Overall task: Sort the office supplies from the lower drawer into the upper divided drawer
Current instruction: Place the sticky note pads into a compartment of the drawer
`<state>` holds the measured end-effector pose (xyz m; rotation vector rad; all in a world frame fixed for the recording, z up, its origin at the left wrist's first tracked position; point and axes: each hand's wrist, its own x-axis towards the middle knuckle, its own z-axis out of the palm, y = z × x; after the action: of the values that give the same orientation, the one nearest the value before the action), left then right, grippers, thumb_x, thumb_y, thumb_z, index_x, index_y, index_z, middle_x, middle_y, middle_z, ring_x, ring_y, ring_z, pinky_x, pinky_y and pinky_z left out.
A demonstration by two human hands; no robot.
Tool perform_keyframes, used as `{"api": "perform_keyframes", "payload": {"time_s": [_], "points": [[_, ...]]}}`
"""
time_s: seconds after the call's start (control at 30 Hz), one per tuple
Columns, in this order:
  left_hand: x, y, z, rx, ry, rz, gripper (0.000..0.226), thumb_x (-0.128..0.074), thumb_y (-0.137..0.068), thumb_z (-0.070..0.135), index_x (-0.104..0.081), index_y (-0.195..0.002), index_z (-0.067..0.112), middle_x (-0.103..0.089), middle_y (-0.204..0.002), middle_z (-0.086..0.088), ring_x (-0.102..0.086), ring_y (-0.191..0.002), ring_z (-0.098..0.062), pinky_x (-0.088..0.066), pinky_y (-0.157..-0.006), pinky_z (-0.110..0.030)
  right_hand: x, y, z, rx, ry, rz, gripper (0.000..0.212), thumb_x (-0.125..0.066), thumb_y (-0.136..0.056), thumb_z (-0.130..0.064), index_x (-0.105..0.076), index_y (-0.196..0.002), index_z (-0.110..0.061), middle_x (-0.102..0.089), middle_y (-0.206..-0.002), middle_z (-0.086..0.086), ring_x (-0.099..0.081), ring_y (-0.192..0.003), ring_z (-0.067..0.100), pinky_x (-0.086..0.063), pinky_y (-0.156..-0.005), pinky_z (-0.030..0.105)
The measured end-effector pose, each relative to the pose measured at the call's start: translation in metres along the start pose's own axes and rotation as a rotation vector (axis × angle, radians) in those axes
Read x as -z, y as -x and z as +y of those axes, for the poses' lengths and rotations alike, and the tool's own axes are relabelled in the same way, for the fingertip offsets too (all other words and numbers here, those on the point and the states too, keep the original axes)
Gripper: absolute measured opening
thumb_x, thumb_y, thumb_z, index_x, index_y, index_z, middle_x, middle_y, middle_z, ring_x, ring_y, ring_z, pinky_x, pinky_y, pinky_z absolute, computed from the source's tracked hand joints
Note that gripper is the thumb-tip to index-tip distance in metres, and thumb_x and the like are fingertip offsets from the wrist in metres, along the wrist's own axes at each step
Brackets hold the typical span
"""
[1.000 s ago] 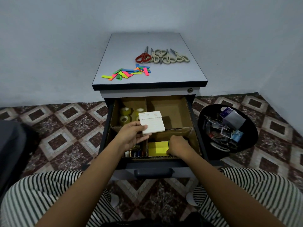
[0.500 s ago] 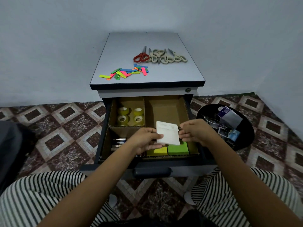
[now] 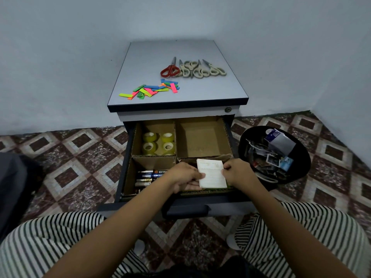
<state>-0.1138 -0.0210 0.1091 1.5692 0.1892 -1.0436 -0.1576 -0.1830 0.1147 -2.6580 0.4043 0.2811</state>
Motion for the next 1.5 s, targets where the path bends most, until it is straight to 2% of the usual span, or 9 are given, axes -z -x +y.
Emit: {"api": "perform_keyframes", "payload": {"time_s": [0.1, 0.2, 0.23, 0.3, 0.43, 0.57, 0.77, 1.3, 1.5], "points": [[-0.003, -0.003, 0.003, 0.025, -0.030, 0.001, 0.003, -0.057, -0.090, 0.000, -0.059, -0.093, 0.001, -0.065, -0.084, -0.012, -0.064, -0.073, -0.017, -0.057, -0.061, -0.025, -0.004, -0.001, 0.001, -0.039, 0.000, -0.050, 0.042, -0.046, -0.091, -0.011, -0.028, -0.053, -0.011, -0.032, -0.054, 0.005, -0.033, -0.050, 0.015, -0.024, -0.049, 0.026], [-0.010, -0.010, 0.006, 0.027, -0.156, 0.044, 0.004, -0.058, -0.090, 0.002, -0.060, -0.094, 0.001, -0.064, -0.081, -0.010, -0.063, -0.070, -0.015, -0.055, -0.060, -0.023, -0.007, -0.001, -0.001, -0.069, 0.046, -0.052, 0.027, -0.048, -0.091, -0.012, -0.046, -0.065, -0.008, -0.051, -0.073, 0.012, -0.057, -0.073, 0.022, -0.032, -0.051, 0.020], [-0.013, -0.013, 0.005, 0.010, -0.238, 0.085, 0.010, -0.058, -0.090, 0.004, -0.061, -0.099, 0.000, -0.064, -0.080, -0.009, -0.062, -0.068, -0.014, -0.054, -0.059, -0.022, -0.007, 0.000, -0.004, -0.073, 0.084, -0.046, 0.016, -0.048, -0.092, -0.010, -0.055, -0.080, -0.002, -0.059, -0.089, 0.017, -0.061, -0.088, 0.027, -0.039, -0.058, 0.022], [-0.018, -0.022, 0.001, -0.048, -0.443, 0.166, 0.021, -0.059, -0.090, 0.010, -0.062, -0.108, -0.002, -0.064, -0.085, -0.010, -0.062, -0.072, -0.017, -0.050, -0.059, -0.023, -0.008, 0.003, -0.009, -0.073, 0.167, -0.040, 0.019, -0.044, -0.093, -0.004, -0.057, -0.105, 0.003, -0.061, -0.110, 0.019, -0.060, -0.102, 0.031, -0.046, -0.073, 0.030], [-0.023, -0.033, -0.008, -0.133, -0.801, 0.254, 0.034, -0.062, -0.088, 0.024, -0.063, -0.115, 0.004, -0.065, -0.115, -0.012, -0.061, -0.105, -0.024, -0.046, -0.084, -0.028, -0.013, 0.006, -0.011, -0.027, 0.288, -0.043, 0.026, -0.037, -0.091, 0.005, -0.057, -0.108, 0.005, -0.060, -0.113, 0.021, -0.061, -0.102, 0.035, -0.048, -0.079, 0.037], [-0.023, -0.037, -0.011, -0.144, -0.945, 0.299, 0.042, -0.066, -0.084, 0.033, -0.061, -0.117, 0.008, -0.063, -0.118, -0.010, -0.060, -0.107, -0.025, -0.048, -0.088, -0.030, -0.017, 0.005, -0.008, -0.015, 0.296, -0.024, 0.027, -0.036, -0.092, 0.004, -0.057, -0.108, 0.005, -0.060, -0.113, 0.021, -0.060, -0.103, 0.035, -0.048, -0.081, 0.038], [-0.019, -0.043, -0.014, -0.163, -0.884, 0.359, 0.033, -0.066, -0.084, 0.021, -0.067, -0.112, 0.004, -0.066, -0.112, -0.012, -0.062, -0.103, -0.024, -0.050, -0.088, -0.031, -0.029, 0.004, 0.006, -0.025, 0.126, 0.128, 0.020, -0.043, -0.094, -0.006, -0.056, -0.079, -0.001, -0.059, -0.083, 0.013, -0.062, -0.085, 0.032, -0.038, -0.062, 0.029], [-0.022, -0.055, -0.013, -0.161, -1.004, 0.326, 0.036, -0.072, -0.079, 0.021, -0.064, -0.112, 0.008, -0.064, -0.116, -0.010, -0.059, -0.107, -0.024, -0.049, -0.089, -0.033, -0.038, 0.004, 0.013, 0.022, -0.044, 0.317, 0.027, -0.048, -0.093, -0.021, -0.064, -0.082, -0.002, -0.065, -0.081, 0.015, -0.060, -0.074, 0.030, -0.033, -0.057, 0.029], [-0.018, -0.048, -0.014, -0.353, -1.029, 0.337, 0.021, -0.060, -0.086, 0.011, -0.062, -0.107, 0.009, -0.063, -0.112, -0.010, -0.059, -0.103, -0.024, -0.048, -0.085, -0.032, -0.037, 0.005, 0.011, 0.028, -0.056, 0.324, 0.026, -0.048, -0.094, -0.020, -0.065, -0.086, -0.002, -0.065, -0.082, 0.013, -0.061, -0.076, 0.029, -0.038, -0.058, 0.029]]}}
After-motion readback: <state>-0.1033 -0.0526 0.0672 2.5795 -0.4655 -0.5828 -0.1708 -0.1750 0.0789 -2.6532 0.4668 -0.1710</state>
